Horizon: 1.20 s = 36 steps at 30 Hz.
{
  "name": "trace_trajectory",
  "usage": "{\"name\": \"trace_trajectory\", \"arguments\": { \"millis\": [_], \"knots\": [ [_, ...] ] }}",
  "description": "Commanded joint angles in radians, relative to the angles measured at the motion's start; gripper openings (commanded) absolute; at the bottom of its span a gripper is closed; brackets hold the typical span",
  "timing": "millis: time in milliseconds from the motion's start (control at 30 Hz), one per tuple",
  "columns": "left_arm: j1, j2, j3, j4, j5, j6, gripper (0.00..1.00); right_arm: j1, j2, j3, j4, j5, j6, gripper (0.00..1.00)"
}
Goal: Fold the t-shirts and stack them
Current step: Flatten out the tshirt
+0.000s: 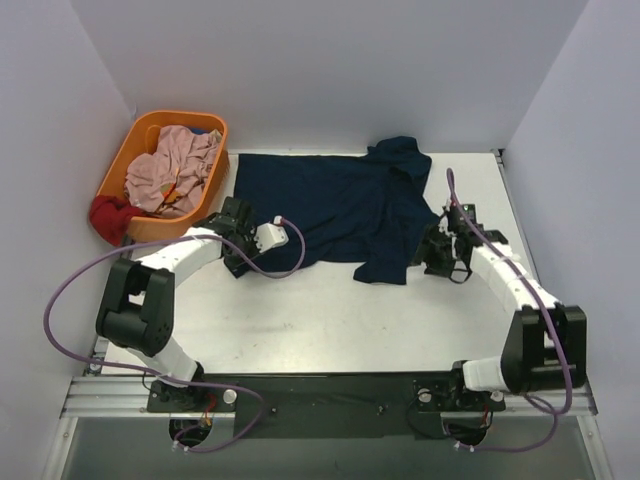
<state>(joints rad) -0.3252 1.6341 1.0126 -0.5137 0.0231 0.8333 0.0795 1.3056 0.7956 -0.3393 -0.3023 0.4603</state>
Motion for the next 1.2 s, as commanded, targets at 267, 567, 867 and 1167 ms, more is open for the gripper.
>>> {"name": "trace_trajectory", "arguments": {
  "millis": [267,567,867,1167],
  "knots": [
    [0.017,-0.037,0.057,0.047,-0.003,-0.043,0.0,0.134,0.435,0.335,-0.118,0.149,-0.106,0.47],
    [0.026,-0.042,0.075,0.044,0.0,-0.04,0.0,0.137,0.448,0.277,-0.148,0.244,-0.061,0.45],
    [0.029,-0.034,0.104,0.044,-0.003,-0.049,0.0,0.079,0.491,0.218,-0.011,0.069,-0.032,0.26],
    [0.043,-0.056,0.107,0.03,-0.003,-0.049,0.0,-0.023,0.25,0.076,0.007,-0.058,-0.006,0.0]
  ]
}}
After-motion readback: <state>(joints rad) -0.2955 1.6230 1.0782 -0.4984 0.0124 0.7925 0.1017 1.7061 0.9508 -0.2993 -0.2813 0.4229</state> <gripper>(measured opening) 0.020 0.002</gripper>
